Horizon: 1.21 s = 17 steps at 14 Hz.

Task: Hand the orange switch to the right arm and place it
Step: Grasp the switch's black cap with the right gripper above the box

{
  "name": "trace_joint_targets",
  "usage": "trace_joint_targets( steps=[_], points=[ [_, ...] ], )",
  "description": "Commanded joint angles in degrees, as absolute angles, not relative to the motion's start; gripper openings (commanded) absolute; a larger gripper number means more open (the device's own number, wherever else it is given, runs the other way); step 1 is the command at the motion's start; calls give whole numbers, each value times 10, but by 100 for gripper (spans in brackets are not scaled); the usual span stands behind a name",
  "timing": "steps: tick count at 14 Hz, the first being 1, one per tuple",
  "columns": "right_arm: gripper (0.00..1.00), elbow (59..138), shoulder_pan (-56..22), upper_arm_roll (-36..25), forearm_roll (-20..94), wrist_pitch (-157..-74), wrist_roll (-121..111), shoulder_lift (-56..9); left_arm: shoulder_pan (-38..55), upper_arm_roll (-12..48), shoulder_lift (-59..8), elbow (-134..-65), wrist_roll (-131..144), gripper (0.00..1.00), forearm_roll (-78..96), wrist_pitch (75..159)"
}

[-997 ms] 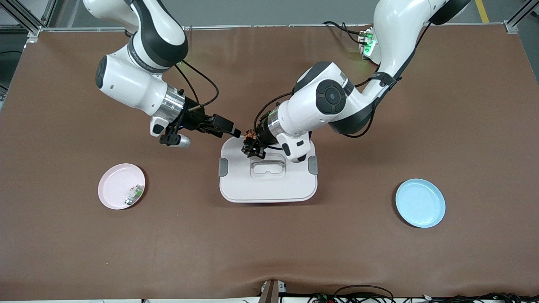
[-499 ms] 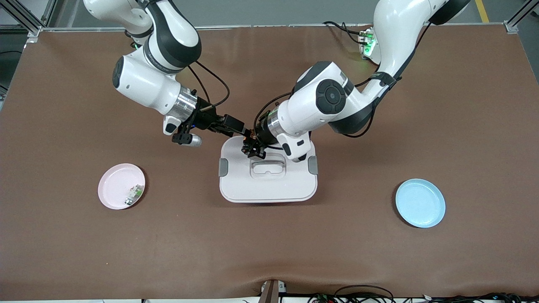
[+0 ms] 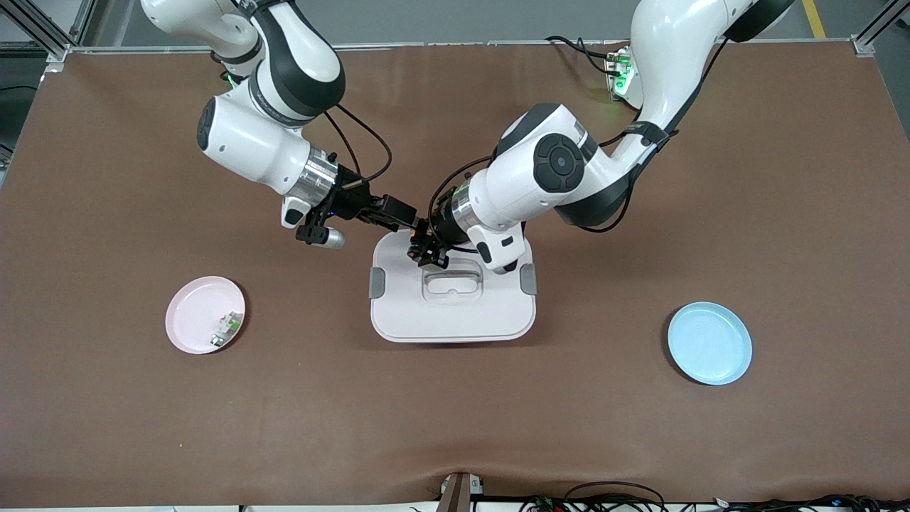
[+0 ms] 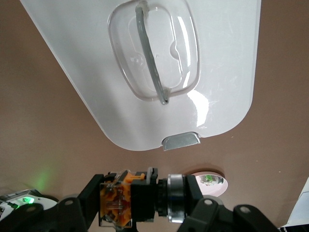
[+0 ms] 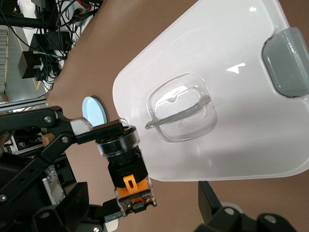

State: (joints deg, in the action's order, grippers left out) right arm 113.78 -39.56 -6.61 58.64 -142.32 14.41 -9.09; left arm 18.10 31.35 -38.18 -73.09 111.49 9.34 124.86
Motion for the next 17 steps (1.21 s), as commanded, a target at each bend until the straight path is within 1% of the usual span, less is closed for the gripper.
trace_joint_targets(
  steps=[1, 4, 10, 11, 12, 13, 14, 15, 17],
  points=[
    [100, 1128, -410, -72, 602, -1430, 149, -101, 185, 313, -385, -717, 1121, 6, 105, 1244],
    [100, 1115, -419, -72, 623, -1431, 148, -110, 185, 314, -385, -717, 1119, 6, 105, 1245],
    [100, 1114, -426, -72, 624, -1436, 143, -115, 185, 313, -385, -717, 1119, 6, 105, 1245],
    [99, 1113, -426, -72, 624, -1440, 143, -117, 185, 313, -385, -717, 1119, 6, 105, 1245],
    [74, 1111, -426, -72, 625, -1439, 144, -118, 185, 313, -385, -717, 1119, 6, 105, 1245],
    [60, 1109, -426, -72, 625, -1439, 146, -122, 185, 313, -385, -717, 1119, 6, 104, 1245],
    [47, 1107, -426, -72, 625, -1439, 147, -123, 185, 313, -384, -717, 1119, 6, 104, 1245],
    [35, 1107, -426, -72, 625, -1439, 147, -124, 185, 313, -384, -717, 1118, 6, 104, 1246],
    [16, 1105, -426, -72, 625, -1439, 149, -126, 185, 313, -385, -717, 1118, 6, 104, 1249]
  ],
)
